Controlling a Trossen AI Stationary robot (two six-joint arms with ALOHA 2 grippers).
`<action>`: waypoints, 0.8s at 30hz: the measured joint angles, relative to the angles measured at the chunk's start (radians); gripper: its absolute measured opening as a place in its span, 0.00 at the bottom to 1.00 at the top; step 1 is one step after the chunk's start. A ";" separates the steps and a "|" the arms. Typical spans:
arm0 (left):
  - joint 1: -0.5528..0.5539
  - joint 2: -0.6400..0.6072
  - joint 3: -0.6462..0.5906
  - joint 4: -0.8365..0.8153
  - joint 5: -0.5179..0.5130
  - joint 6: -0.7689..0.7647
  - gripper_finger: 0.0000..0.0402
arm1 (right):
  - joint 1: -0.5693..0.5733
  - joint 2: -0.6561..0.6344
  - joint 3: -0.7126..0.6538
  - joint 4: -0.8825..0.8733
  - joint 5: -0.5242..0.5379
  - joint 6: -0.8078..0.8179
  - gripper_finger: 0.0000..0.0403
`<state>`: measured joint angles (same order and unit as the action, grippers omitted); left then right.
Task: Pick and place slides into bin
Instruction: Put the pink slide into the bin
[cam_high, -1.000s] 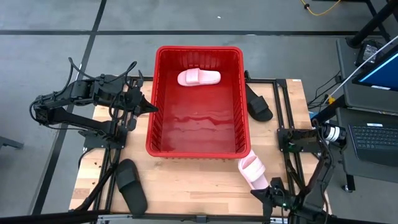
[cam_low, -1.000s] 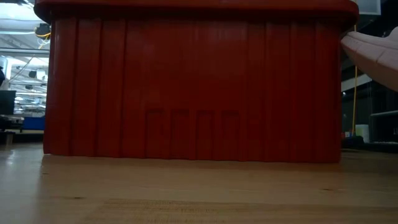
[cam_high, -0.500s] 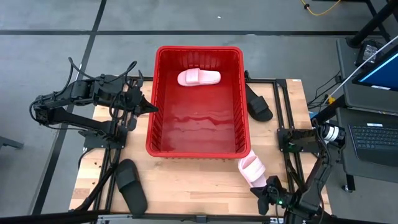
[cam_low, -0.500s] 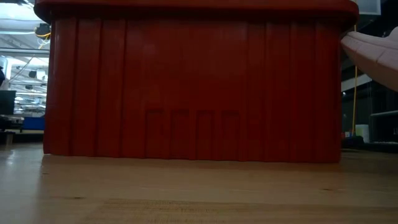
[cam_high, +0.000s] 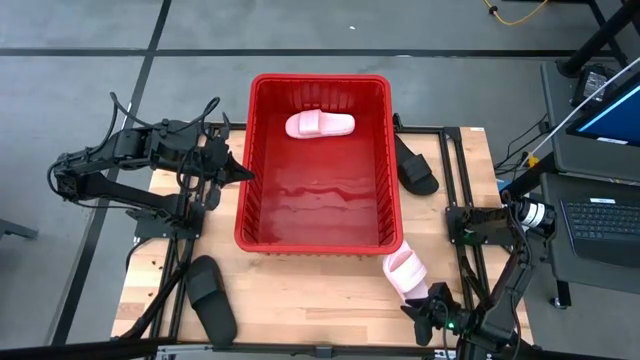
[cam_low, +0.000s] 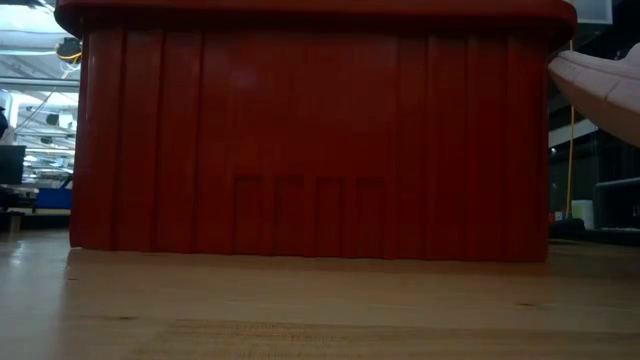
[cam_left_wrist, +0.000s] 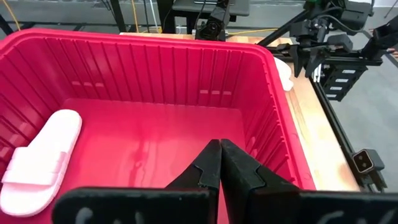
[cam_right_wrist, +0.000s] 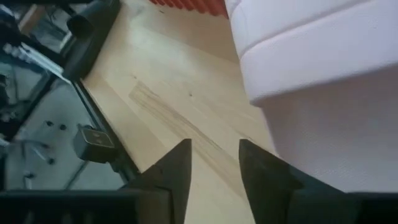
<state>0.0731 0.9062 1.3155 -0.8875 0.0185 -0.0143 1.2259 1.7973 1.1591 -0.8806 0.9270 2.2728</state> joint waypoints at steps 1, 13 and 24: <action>0.000 0.000 0.000 0.000 0.000 -0.002 0.01 | 0.000 0.000 0.000 -0.010 -0.002 -0.003 0.34; 0.000 0.002 0.000 0.000 -0.001 -0.029 0.01 | 0.000 0.000 0.000 -0.154 -0.005 0.001 0.35; 0.000 0.002 0.000 0.000 -0.001 -0.028 0.01 | -0.061 0.000 0.000 -0.181 0.006 -0.046 0.35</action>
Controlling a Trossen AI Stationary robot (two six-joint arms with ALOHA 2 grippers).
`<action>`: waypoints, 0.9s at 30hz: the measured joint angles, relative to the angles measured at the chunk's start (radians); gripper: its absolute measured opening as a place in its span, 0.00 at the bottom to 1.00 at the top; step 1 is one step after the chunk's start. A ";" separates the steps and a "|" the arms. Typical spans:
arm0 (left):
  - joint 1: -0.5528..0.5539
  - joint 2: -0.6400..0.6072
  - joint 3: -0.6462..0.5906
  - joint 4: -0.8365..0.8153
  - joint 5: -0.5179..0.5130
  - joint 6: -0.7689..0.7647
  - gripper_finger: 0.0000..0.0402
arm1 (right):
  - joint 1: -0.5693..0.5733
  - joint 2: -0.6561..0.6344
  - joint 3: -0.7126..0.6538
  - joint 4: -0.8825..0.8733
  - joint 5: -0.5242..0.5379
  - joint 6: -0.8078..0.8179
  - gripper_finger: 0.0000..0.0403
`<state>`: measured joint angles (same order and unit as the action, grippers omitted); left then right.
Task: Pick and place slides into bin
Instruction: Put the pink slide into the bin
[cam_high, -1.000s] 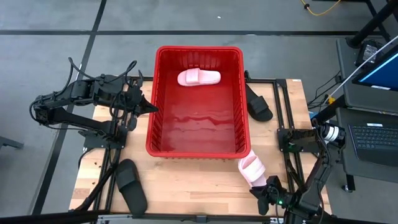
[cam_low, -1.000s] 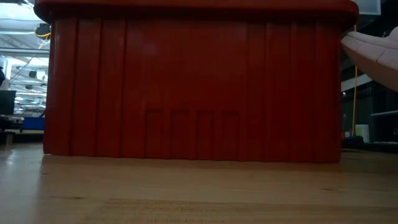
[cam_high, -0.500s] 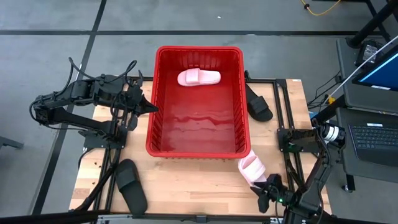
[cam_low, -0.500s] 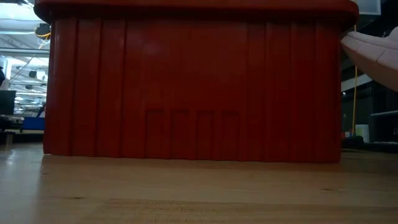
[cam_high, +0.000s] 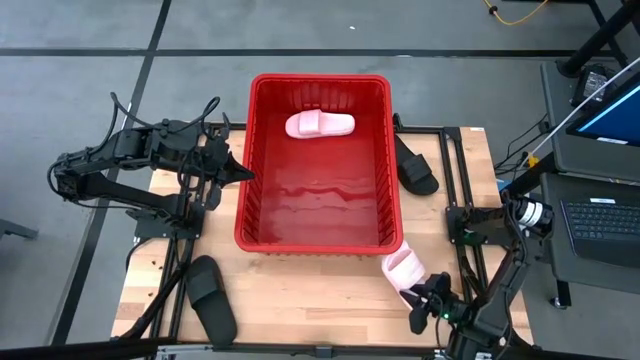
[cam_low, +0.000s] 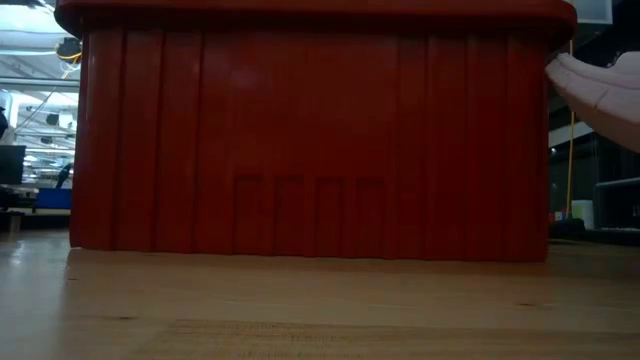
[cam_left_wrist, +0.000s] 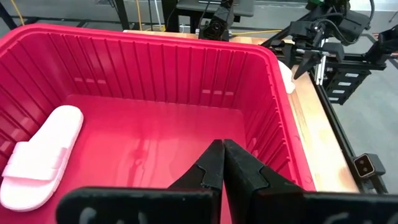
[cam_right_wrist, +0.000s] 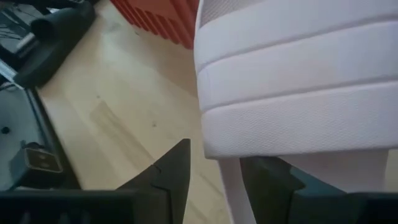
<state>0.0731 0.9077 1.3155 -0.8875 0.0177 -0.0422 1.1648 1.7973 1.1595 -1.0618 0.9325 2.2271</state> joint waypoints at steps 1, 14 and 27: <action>0.000 0.000 0.000 0.000 0.000 0.000 0.01 | -0.005 0.000 0.000 0.000 0.000 -0.005 0.35; 0.000 0.000 0.000 0.000 0.000 0.002 0.00 | -0.026 0.000 0.000 0.120 -0.012 -0.002 0.35; 0.000 0.000 0.000 0.000 0.000 0.003 0.00 | -0.044 0.000 -0.001 0.075 -0.046 0.020 0.31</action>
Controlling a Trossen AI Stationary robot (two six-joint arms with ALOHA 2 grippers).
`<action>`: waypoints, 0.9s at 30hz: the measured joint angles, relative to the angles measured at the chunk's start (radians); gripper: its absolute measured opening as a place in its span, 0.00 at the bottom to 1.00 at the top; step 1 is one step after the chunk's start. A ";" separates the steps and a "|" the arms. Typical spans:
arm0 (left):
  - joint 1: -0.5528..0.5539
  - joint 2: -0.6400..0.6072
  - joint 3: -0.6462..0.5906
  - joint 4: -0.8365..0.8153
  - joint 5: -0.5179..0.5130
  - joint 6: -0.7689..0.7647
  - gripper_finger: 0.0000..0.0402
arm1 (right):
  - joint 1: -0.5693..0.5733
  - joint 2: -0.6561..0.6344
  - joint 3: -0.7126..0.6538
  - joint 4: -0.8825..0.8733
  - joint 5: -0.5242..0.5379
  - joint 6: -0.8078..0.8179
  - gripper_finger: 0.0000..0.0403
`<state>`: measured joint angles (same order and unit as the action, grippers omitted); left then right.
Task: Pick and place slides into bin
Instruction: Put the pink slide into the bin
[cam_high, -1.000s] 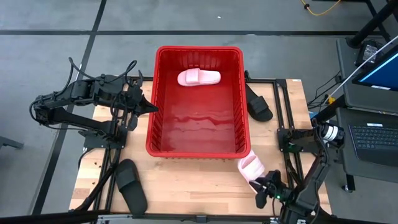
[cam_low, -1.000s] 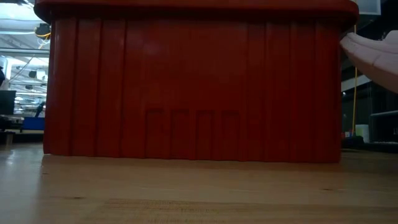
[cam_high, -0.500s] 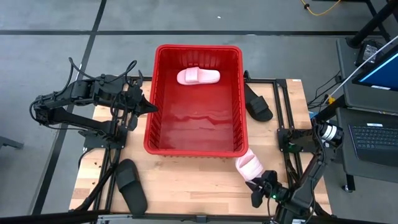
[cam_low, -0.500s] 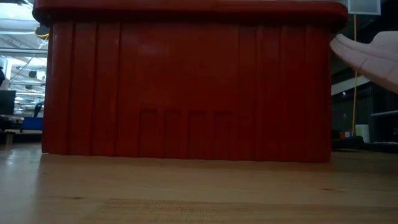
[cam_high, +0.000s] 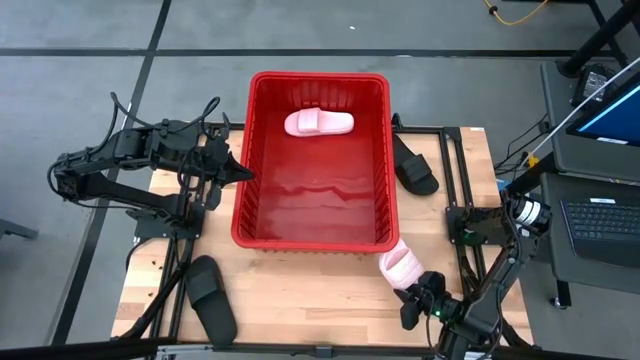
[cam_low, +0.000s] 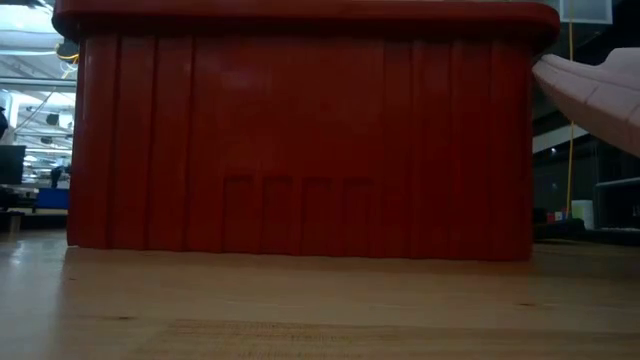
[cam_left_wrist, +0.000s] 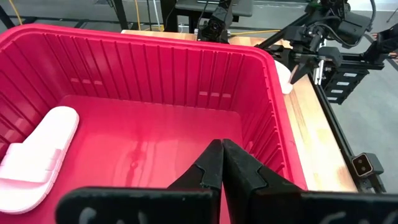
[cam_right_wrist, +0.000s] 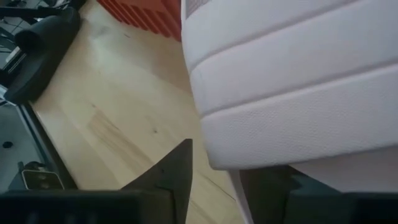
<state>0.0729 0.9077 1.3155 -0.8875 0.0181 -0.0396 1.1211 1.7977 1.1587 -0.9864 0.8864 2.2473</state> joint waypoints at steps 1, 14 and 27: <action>0.000 0.000 0.000 0.000 0.000 0.000 0.00 | 0.001 0.000 0.000 -0.005 0.000 0.000 0.30; 0.000 0.000 0.000 0.000 0.000 -0.001 0.01 | -0.024 0.000 0.000 -0.019 -0.007 -0.002 0.23; 0.000 0.000 0.000 0.000 0.000 -0.001 0.01 | -0.032 0.001 -0.001 0.015 -0.080 0.037 0.03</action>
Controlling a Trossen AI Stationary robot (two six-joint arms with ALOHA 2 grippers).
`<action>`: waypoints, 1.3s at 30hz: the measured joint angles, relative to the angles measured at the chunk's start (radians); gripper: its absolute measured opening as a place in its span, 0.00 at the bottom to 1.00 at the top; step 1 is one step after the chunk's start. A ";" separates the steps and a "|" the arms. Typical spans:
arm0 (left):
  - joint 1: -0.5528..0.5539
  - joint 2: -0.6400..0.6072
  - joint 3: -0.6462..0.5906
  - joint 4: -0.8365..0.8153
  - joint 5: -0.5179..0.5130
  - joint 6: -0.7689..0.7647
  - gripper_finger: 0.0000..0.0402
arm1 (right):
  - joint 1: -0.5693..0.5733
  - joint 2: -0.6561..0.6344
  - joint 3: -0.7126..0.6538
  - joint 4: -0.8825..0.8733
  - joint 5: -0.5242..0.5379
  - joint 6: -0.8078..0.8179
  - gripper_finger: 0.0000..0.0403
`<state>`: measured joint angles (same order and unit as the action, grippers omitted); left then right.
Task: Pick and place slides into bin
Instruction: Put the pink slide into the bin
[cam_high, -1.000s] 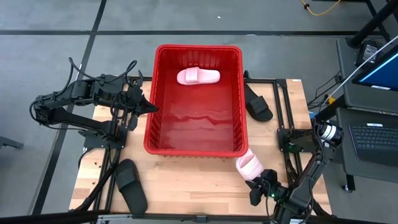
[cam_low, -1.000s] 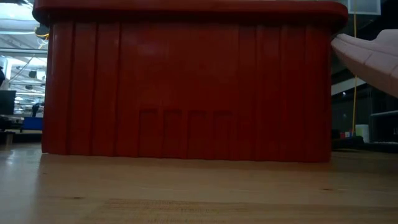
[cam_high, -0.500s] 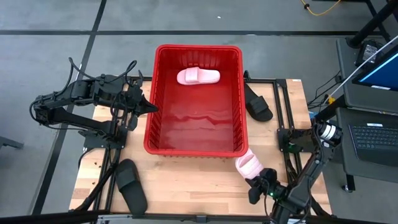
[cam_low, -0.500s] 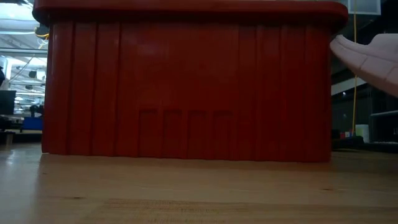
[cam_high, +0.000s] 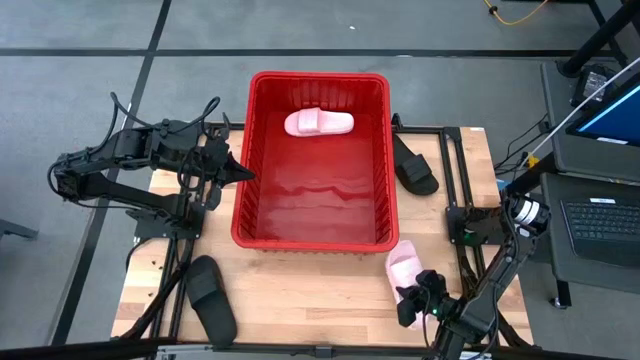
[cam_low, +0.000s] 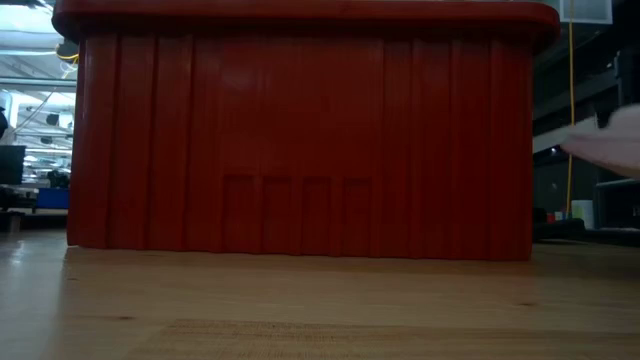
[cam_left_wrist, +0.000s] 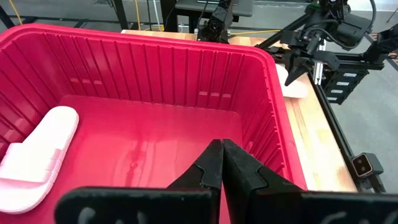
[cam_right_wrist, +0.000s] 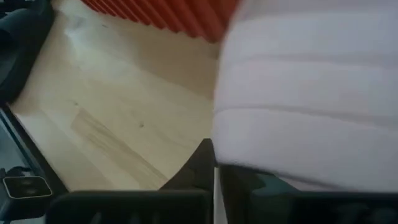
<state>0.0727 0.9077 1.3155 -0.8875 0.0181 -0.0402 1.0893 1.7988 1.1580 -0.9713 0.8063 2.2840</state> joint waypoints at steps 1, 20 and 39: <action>0.000 0.000 0.000 0.000 0.000 0.000 0.01 | 0.001 0.000 0.000 0.010 0.000 0.000 0.02; 0.000 0.000 0.000 0.000 0.000 0.001 0.01 | 0.068 0.000 0.252 -0.016 0.004 -0.121 0.02; 0.000 0.000 0.000 0.000 0.000 0.001 0.02 | 0.046 0.000 0.535 -0.037 0.234 -0.699 0.02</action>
<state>0.0729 0.9077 1.3155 -0.8877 0.0183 -0.0391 1.1355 1.7985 1.6929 -1.0083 1.0405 1.5853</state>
